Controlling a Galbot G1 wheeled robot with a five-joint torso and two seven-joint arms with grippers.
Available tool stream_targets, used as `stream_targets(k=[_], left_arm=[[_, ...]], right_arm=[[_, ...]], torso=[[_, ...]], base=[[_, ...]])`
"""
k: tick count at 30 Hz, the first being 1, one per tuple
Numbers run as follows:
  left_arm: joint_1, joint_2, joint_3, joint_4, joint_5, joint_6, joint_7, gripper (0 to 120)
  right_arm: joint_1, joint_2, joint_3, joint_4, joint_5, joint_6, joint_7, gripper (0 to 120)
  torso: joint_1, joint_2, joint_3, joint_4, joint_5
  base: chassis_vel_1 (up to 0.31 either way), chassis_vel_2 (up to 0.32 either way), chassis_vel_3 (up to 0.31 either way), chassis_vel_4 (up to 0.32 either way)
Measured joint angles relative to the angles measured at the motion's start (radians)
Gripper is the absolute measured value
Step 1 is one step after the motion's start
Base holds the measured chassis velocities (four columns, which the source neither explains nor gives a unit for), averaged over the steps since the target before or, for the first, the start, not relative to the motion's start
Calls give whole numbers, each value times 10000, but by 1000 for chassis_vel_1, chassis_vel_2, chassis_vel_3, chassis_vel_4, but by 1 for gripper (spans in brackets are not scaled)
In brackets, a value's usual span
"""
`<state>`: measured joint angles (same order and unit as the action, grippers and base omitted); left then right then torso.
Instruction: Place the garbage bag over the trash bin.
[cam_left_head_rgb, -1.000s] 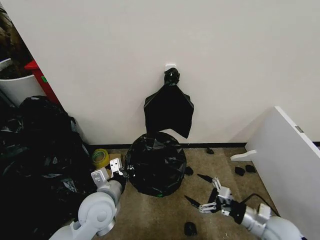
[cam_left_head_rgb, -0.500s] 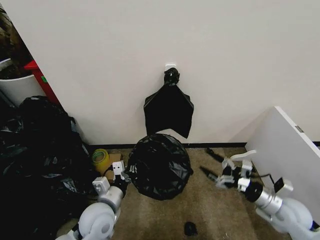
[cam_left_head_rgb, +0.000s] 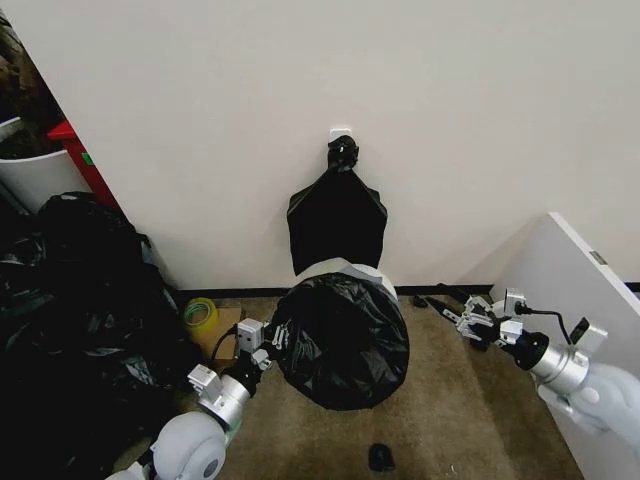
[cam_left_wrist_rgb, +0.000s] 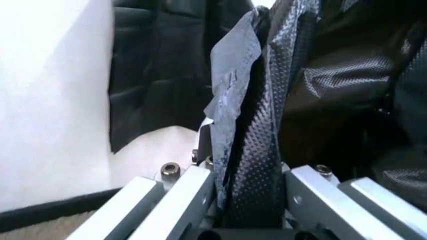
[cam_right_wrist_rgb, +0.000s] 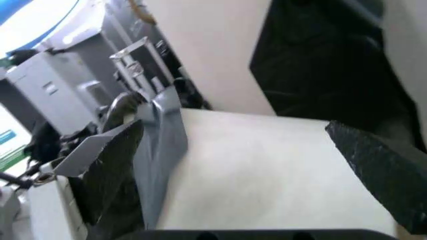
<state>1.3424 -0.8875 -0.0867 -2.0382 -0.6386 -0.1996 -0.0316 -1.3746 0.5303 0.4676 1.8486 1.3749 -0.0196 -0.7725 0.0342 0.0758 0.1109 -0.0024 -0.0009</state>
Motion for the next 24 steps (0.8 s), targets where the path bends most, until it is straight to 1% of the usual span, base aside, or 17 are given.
stream_targets(k=[3, 8, 14, 15, 16, 21, 22, 23, 24], left_arm=[[-45, 71, 37, 101, 330, -178, 283, 0], [-75, 41, 120, 195, 789, -329, 473, 0], [-56, 62, 144, 196, 873, -367, 479, 0], [-53, 79, 144, 196, 874, -368, 472, 0], [-59, 88, 144, 196, 874, -368, 454, 0], [-89, 76, 163, 194, 858, -347, 341, 0], [-92, 63, 185, 185, 876, -307, 239, 0], [-84, 61, 192, 167, 937, -294, 211, 0], [-84, 61, 192, 167, 937, -294, 211, 0]], right_arm=[[416, -134, -297, 90, -1, -200, -77, 100], [902, -82, -767, 213, -143, -375, 88, 100], [976, -23, -998, 254, -342, -417, 93, 100], [935, -8, -1007, 255, -410, -417, 76, 98], [860, 13, -1007, 259, -515, -417, 34, 91], [746, 35, -997, 304, -677, -417, -27, 86], [717, 55, -996, 334, -732, -420, -44, 79], [717, 72, -997, 341, -775, -430, -95, 74], [717, 72, -997, 341, -775, -430, -95, 74]], torso=[[0, 0, 0, -1, 1], [0, 0, 0, 0, 2], [0, 0, 0, -1, 4], [0, 0, 0, 0, 4], [0, 0, 0, -1, 4], [0, 0, -1, -3, 3], [0, 0, -1, -2, 1], [0, 0, 0, -1, 1], [0, 0, 0, -1, 1]], base=[[0, 0, 0, 0], [0, 0, 0, 0], [0, 0, 0, 0], [0, 0, 0, 0], [0, 0, 0, 0], [0, 0, 0, 0], [0, 0, 0, 0], [0, 0, 0, 0], [0, 0, 0, 0]])
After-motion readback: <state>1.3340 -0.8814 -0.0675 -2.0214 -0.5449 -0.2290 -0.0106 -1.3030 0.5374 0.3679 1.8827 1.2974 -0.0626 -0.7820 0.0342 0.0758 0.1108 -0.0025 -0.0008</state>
